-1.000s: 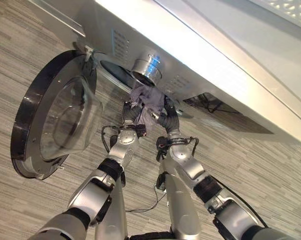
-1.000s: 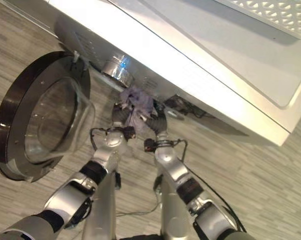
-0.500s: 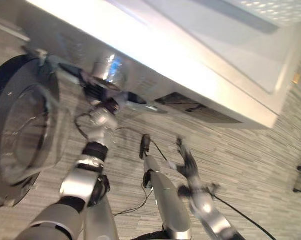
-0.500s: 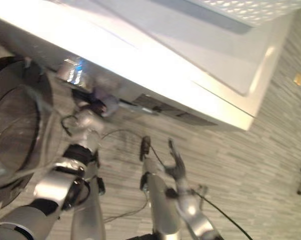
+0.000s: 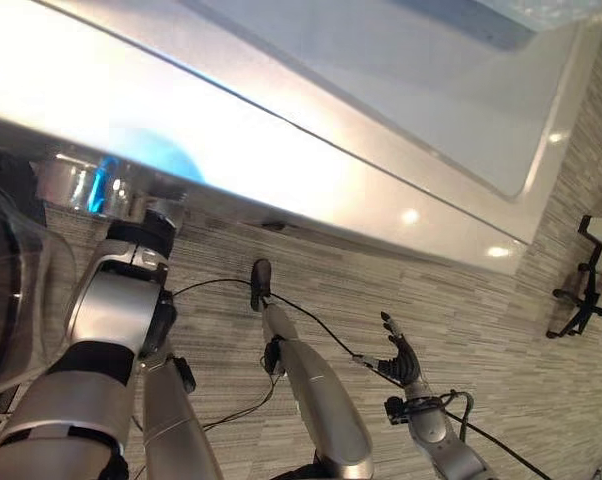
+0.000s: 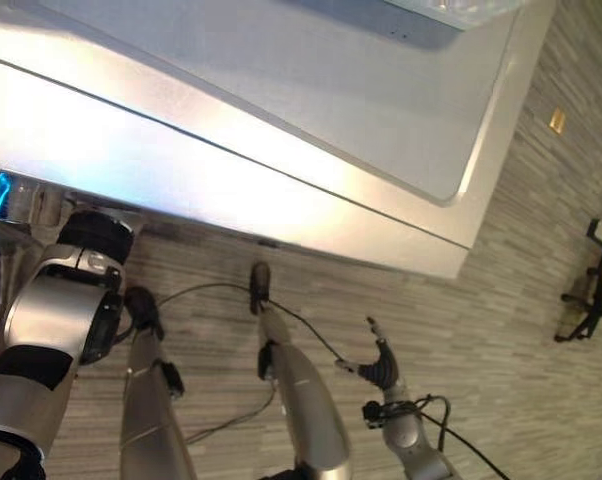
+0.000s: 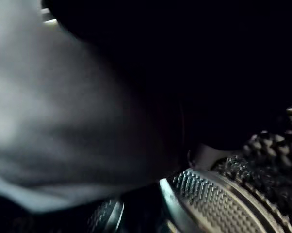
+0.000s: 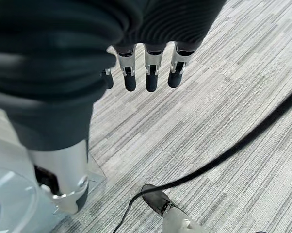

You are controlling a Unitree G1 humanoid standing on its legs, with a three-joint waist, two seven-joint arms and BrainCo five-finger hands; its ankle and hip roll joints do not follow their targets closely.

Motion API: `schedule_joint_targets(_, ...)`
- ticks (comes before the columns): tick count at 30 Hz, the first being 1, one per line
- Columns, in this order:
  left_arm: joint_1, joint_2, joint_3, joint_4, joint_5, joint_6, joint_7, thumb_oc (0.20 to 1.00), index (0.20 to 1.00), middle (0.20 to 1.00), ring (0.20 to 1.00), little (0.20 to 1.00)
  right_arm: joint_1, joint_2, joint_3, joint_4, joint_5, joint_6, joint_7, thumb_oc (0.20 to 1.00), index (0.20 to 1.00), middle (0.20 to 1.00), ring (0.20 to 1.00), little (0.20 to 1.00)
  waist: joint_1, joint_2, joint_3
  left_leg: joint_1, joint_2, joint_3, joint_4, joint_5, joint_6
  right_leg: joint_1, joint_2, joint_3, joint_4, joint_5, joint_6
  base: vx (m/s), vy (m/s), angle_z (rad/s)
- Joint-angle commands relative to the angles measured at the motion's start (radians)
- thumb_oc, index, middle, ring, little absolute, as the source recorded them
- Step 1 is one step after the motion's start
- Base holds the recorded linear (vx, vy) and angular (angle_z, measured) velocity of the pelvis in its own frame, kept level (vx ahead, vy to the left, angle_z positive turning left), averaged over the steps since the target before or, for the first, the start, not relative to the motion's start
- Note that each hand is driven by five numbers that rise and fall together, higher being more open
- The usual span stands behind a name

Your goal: Grab the laundry basket,head to the washer,open it,put in the laundry and shut it.

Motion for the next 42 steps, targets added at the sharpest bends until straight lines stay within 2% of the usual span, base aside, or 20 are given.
schedule_joint_targets(1, -0.297, -0.019, 0.048, -0.091, -0.102, -0.073, -0.042, 0.558, 0.558, 0.558, 0.558, 0.558, 0.009, -0.05, -0.064, 0.008, 0.015, 0.019, -0.002, 1.0, 1.0, 1.0, 1.0, 1.0, -0.016, 0.134, -0.022, 0.134, -0.006, 0.04, -0.221, 0.028, -0.013, 0.198, -0.023, -0.01, 0.0, -0.15, 0.132, 0.04, 0.011, 0.03)
schedule_joint_targets(2, -0.315, -0.011, 0.034, -0.095, -0.117, -0.074, -0.049, 1.0, 1.0, 1.0, 1.0, 1.0, 0.004, -0.052, -0.066, 0.007, 0.02, 0.024, 0.002, 1.0, 1.0, 1.0, 1.0, 1.0, -0.015, 0.14, -0.026, 0.134, -0.008, 0.039, -0.221, 0.027, -0.012, 0.196, -0.022, -0.007, 0.0, -0.15, 0.132, 0.0, 0.0, 0.0)
schedule_joint_targets(4, -0.332, 0.025, -0.017, -0.055, -0.087, -0.004, -0.087, 1.0, 1.0, 1.0, 1.0, 1.0, -0.002, -0.072, -0.08, 0.003, 0.032, 0.028, 0.021, 1.0, 1.0, 1.0, 1.0, 1.0, -0.011, 0.152, -0.039, 0.136, -0.013, 0.039, -0.221, 0.026, -0.011, 0.195, -0.022, -0.004, 0.0, -0.152, 0.132, 0.0, 0.0, 0.0)
schedule_joint_targets(7, -0.369, 0.122, -0.18, 0.121, 0.174, 0.14, -0.159, 1.0, 1.0, 1.0, 1.0, 1.0, -0.004, -0.095, -0.101, 0.008, 0.055, 0.027, 0.061, 1.0, 1.0, 1.0, 1.0, 1.0, 0.008, 0.177, -0.048, 0.142, -0.019, 0.046, -0.221, 0.033, -0.008, 0.197, -0.027, -0.004, 0.0, -0.15, 0.132, -0.01, 0.017, -0.05)
schedule_joint_targets(9, -0.362, 0.16, -0.238, 0.169, 0.313, 0.189, -0.17, 1.0, 1.0, 1.0, 1.0, 1.0, 0.003, -0.096, -0.11, 0.013, 0.061, 0.024, 0.078, 1.0, 1.0, 1.0, 1.0, 1.0, 0.017, 0.185, -0.048, 0.146, -0.019, 0.045, -0.221, 0.038, -0.007, 0.201, -0.028, -0.007, 0.0, -0.151, 0.129, 0.0, 0.0, 0.0)
schedule_joint_targets(10, -0.371, 0.177, -0.307, 0.207, 0.475, 0.236, -0.174, 1.0, 1.0, 1.0, 1.0, 1.0, -0.004, -0.1, -0.108, 0.032, 0.071, 0.024, 0.087, 1.0, 1.0, 1.0, 1.0, 1.0, 0.024, 0.194, -0.05, 0.149, -0.019, 0.042, -0.221, 0.043, -0.006, 0.203, -0.028, -0.007, 0.0, -0.151, 0.127, 0.0, 0.0, 0.0)
schedule_joint_targets(12, -0.375, 0.183, -0.401, 0.268, 0.726, 0.301, -0.14, 1.0, 1.0, 1.0, 1.0, 1.0, -0.022, -0.102, -0.104, 0.049, 0.083, 0.017, 0.095, 1.0, 1.0, 1.0, 1.0, 1.0, 0.03, 0.192, -0.046, 0.156, -0.016, 0.043, -0.221, 0.045, -0.006, 0.208, -0.028, -0.01, 0.0, -0.155, 0.122, -0.05, -0.006, 0.0)
schedule_joint_targets(13, -0.38, 0.192, -0.481, 0.293, 0.959, 0.357, -0.112, 1.0, 1.0, 1.0, 1.0, 1.0, -0.029, -0.112, -0.098, 0.047, 0.08, 0.004, 0.094, 1.0, 1.0, 1.0, 1.0, 1.0, 0.033, 0.187, -0.039, 0.146, -0.013, 0.046, -0.221, 0.072, 0.001, 0.199, -0.029, -0.019, 0.001, -0.143, 0.114, -0.11, -0.018, 0.03)
schedule_joint_targets(16, -0.324, 0.212, -0.557, 0.296, 1.216, 0.416, -0.113, 1.0, 1.0, 1.0, 1.0, 1.0, -0.013, -0.127, -0.095, 0.038, 0.072, -0.013, 0.099, 1.0, 1.0, 1.0, 1.0, 1.0, 0.043, 0.182, -0.027, 0.156, -0.006, 0.041, -0.221, 0.073, -0.004, 0.208, -0.029, -0.028, 0.005, -0.15, 0.112, -0.06, -0.026, 0.02)
schedule_joint_targets(18, -0.262, 0.229, -0.55, 0.267, 1.287, 0.433, -0.113, 1.0, 1.0, 1.0, 1.0, 1.0, 0.003, -0.127, -0.091, 0.03, 0.064, -0.017, 0.102, 1.0, 1.0, 1.0, 1.0, 1.0, 0.051, 0.18, -0.02, 0.164, -0.003, 0.04, -0.221, 0.073, -0.006, 0.214, -0.027, -0.031, 0.009, -0.155, 0.11, -0.04, -0.025, 0.0)
schedule_joint_targets(22, -0.078, 0.285, -0.456, 0.097, 1.322, 0.43, -0.082, 1.0, 1.0, 1.0, 1.0, 1.0, 0.031, -0.101, -0.092, 0.033, 0.053, -0.013, 0.101, 1.0, 1.0, 1.0, 1.0, 1.0, 0.072, 0.186, -0.009, 0.179, 0.0, 0.034, -0.221, 0.074, -0.009, 0.23, -0.024, -0.041, 0.015, -0.164, 0.105, 0.0, 0.0, 0.0)
schedule_joint_targets(26, 0.254, 0.337, -0.259, -0.206, 1.325, 0.417, -0.096, 1.0, 1.0, 1.0, 1.0, 1.0, 0.03, -0.062, -0.113, 0.073, 0.029, 0.017, 0.091, 1.0, 1.0, 1.0, 1.0, 1.0, 0.106, 0.193, 0.001, 0.199, -0.001, 0.037, -0.221, 0.069, -0.01, 0.253, -0.024, -0.043, 0.006, -0.165, 0.1, -0.01, 0.001, 0.0)
schedule_joint_targets(28, 0.471, 0.297, -0.112, -0.336, 1.305, 0.407, -0.108, 1.0, 1.0, 1.0, 1.0, 1.0, 0.026, -0.043, -0.129, 0.094, 0.019, 0.041, 0.088, 1.0, 1.0, 1.0, 1.0, 1.0, 0.118, 0.2, -0.002, 0.213, -0.002, 0.039, -0.221, 0.066, -0.01, 0.264, -0.025, -0.039, 0.002, -0.165, 0.097, 0.0, 0.0, 0.0)
schedule_joint_targets(31, 0.732, 0.163, 0.02, -0.457, 1.245, 0.375, -0.122, 1.0, 1.0, 1.0, 1.0, 1.0, 0.003, -0.022, -0.153, 0.128, 0.003, 0.074, 0.084, 1.0, 1.0, 1.0, 1.0, 1.0, 0.143, 0.212, -0.013, 0.235, -0.003, 0.045, -0.221, 0.064, -0.008, 0.28, -0.027, -0.03, 0.0, -0.164, 0.092, -0.01, 0.011, 0.0)
schedule_joint_targets(34, 0.907, 0.062, 0.047, -0.533, 1.175, 0.335, -0.161, 1.0, 1.0, 1.0, 1.0, 1.0, -0.04, -0.015, -0.163, 0.178, 0.003, 0.101, 0.081, 1.0, 1.0, 1.0, 1.0, 1.0, 0.166, 0.234, -0.037, 0.269, -0.002, 0.053, -0.221, 0.062, -0.003, 0.3, -0.025, -0.015, 0.0, -0.166, 0.087, -0.03, 0.028, -0.03)
schedule_joint_targets(35, 0.91, 0.062, 0.049, -0.535, 1.175, 0.336, -0.162, 1.0, 1.0, 1.0, 1.0, 1.0, -0.04, -0.015, -0.162, 0.178, 0.003, 0.1, 0.081, 1.0, 1.0, 1.0, 1.0, 1.0, 0.166, 0.233, -0.036, 0.271, -0.001, 0.054, -0.221, 0.061, -0.003, 0.301, -0.024, -0.014, 0.0, -0.166, 0.087, -0.01, 0.008, -0.05)
schedule_joint_targets(38, 1.08, 0.019, 0.007, -0.598, 1.071, 0.277, -0.241, 1.0, 1.0, 1.0, 1.0, 1.0, -0.065, -0.024, -0.147, 0.24, -0.01, 0.121, 0.095, 1.0, 1.0, 1.0, 1.0, 1.0, 0.189, 0.252, -0.073, 0.345, 0.012, 0.057, -0.221, 0.063, 0.004, 0.356, -0.015, 0.001, 0.0, -0.176, 0.072, -0.02, -0.031, -0.02)
schedule_joint_targets(42, 1.164, -0.003, -0.047, -0.581, 1.008, 0.253, -0.302, 1.0, 1.0, 1.0, 1.0, 1.0, -0.095, -0.019, -0.103, 0.358, -0.032, 0.12, 0.113, 1.0, 1.0, 1.0, 1.0, 1.0, 0.203, 0.271, -0.105, 0.416, 0.033, 0.039, -0.221, 0.075, 0.001, 0.424, 0.009, 0.01, 0.0, -0.206, 0.049, -0.04, -0.077, -0.07)
